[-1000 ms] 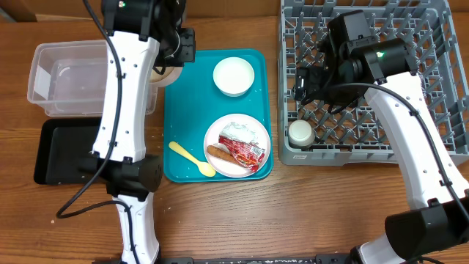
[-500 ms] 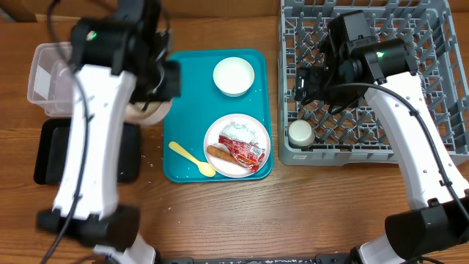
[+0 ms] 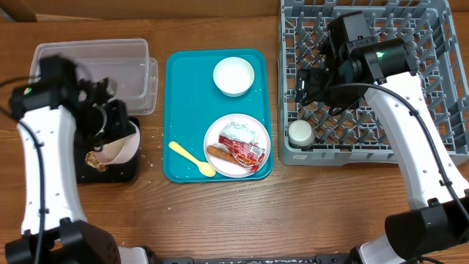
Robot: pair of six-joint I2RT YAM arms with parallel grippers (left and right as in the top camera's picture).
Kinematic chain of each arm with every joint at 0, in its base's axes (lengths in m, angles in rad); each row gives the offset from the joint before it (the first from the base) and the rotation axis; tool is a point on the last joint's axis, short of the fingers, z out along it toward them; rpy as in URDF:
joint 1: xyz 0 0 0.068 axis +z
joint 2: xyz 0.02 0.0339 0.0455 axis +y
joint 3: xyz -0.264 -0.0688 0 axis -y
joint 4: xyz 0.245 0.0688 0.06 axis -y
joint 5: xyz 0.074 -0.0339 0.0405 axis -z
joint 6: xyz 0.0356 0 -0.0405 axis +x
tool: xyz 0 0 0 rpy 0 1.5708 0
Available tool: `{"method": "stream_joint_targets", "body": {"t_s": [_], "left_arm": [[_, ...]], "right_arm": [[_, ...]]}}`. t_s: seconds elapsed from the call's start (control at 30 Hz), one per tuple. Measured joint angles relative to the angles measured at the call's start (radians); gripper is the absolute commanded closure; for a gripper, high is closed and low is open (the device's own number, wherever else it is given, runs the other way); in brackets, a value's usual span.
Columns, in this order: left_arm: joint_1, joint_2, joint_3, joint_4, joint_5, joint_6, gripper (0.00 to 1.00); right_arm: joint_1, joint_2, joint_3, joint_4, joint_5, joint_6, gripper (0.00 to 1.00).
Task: Sort waste into correct bins and load items into the dishwasher
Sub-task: 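Grasp the pink rice bowl and carry it to the black tray, then tip the pink bowl to pour rice onto the black tray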
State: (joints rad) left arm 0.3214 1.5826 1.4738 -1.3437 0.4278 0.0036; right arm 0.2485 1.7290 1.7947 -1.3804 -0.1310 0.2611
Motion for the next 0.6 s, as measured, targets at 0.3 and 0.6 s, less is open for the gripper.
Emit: {"method": "stream_joint_targets", "body": {"t_s": [0.3,0.6], "left_arm": [[0.274,0.017,-0.253,0.195,0.368,0.158,0.96],[0.343,0.202,-0.306,0.279,0.655,0.272,0.96]], "right_arm": [[0.000,0.000,0.000,0.000,0.000,0.000,0.08],[0.000,0.000,0.000,-0.001,0.000,0.000,0.08]]}}
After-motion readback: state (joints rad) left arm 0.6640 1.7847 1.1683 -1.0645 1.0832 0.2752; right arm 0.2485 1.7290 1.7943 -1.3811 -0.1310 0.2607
